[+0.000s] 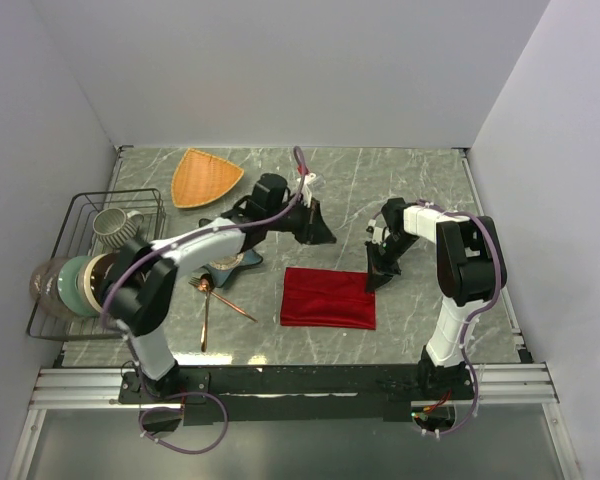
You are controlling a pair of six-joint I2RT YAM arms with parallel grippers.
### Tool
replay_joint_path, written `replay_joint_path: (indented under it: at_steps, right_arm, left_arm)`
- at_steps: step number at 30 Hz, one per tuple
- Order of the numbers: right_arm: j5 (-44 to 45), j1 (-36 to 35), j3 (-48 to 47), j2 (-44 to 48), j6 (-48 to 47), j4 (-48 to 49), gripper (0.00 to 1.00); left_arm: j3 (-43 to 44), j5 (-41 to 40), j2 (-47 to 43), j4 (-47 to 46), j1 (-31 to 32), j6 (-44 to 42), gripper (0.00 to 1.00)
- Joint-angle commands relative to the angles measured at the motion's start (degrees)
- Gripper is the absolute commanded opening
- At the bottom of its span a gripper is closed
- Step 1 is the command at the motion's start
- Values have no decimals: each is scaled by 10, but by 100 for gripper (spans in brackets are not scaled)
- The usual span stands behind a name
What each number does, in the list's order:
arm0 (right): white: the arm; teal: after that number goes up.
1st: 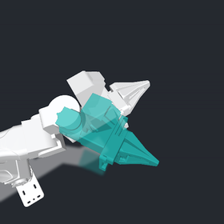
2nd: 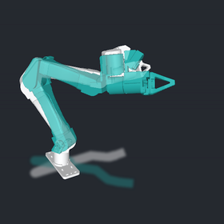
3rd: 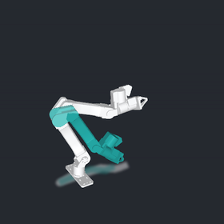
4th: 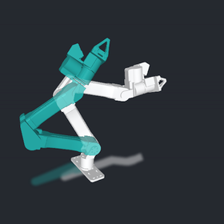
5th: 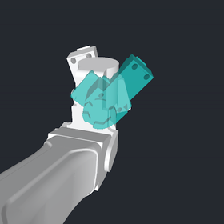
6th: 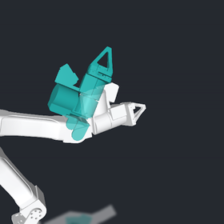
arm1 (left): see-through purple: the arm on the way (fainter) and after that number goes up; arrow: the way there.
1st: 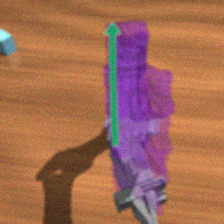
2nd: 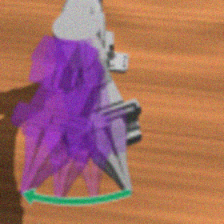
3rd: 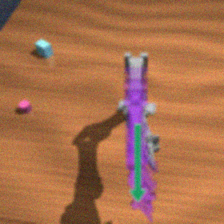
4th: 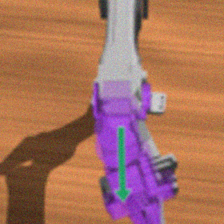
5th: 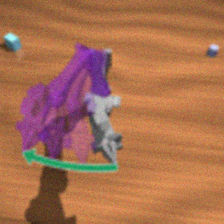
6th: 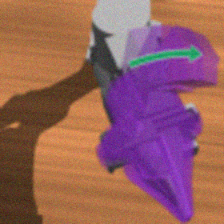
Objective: Fold the napkin into a case and place the utensils inside
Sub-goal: Flatten out the 2/3-rectangle-folded napkin at the center of the board.
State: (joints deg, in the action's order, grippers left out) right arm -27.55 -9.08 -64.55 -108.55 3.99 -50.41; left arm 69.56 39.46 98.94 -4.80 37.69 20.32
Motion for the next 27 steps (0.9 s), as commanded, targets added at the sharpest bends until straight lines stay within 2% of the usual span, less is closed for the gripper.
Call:
replay_joint_path:
  at_steps: [1, 5, 9, 23, 27]
  right_arm:
    - [72, -6, 16, -18, 1, 51, 0]
    - [74, -5, 19, -15, 4, 51, 0]
    - [75, -6, 21, -14, 7, 52, 0]
    - [70, -6, 26, -8, 8, 54, 0]
    - [63, -6, 26, 8, 8, 54, 7]
  left_arm:
    - [-11, 39, 91, -170, 12, 287, 1]
    - [6, 27, 142, -214, 27, 366, 1]
    - [28, 8, 187, -213, 41, 397, 1]
    - [52, -15, 281, -210, 66, 391, 1]
    - [65, -27, 320, -169, 73, 373, 1]
